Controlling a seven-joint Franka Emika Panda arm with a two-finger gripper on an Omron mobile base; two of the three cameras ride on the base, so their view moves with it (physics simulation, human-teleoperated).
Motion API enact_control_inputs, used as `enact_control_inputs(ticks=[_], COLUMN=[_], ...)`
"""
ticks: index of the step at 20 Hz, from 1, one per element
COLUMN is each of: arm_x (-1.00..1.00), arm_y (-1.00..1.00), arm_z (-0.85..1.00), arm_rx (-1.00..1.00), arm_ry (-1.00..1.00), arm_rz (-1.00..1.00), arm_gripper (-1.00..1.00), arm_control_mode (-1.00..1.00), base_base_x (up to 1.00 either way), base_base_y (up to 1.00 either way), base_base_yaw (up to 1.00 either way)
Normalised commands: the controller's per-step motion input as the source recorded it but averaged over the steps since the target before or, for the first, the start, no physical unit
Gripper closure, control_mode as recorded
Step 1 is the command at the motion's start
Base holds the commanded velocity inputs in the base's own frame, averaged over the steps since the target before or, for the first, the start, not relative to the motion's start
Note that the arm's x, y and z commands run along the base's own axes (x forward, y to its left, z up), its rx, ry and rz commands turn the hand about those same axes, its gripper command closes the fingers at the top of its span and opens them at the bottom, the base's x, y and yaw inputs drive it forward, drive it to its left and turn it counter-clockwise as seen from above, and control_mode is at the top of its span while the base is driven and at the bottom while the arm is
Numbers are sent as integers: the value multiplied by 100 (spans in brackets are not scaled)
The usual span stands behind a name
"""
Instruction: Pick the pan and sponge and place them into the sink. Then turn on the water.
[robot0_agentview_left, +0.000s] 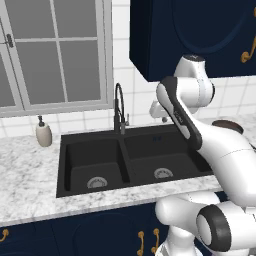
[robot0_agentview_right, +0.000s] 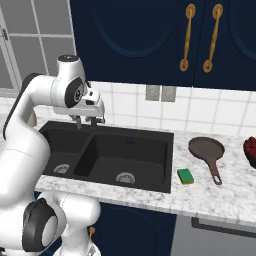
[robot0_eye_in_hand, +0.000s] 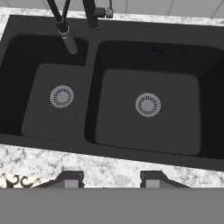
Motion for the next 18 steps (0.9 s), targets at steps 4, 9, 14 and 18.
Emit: enact_control_inputs(ticks=[4, 9, 14, 18], arm_x=[-1, 0, -1, -41], arm_y=[0, 0, 0, -4], arm_z=[0, 0, 0, -4], arm_rx=[0, 0, 0, 0], arm_ry=[0, 0, 0, 5], arm_rz=[0, 0, 0, -2], arm_gripper=[-100, -100, -100, -100], arm_control_mode=[-100, -100, -100, -100], base_base_x=[0, 0, 0, 0], base_base_y=[0, 0, 0, 0], base_base_yaw=[0, 0, 0, 0])
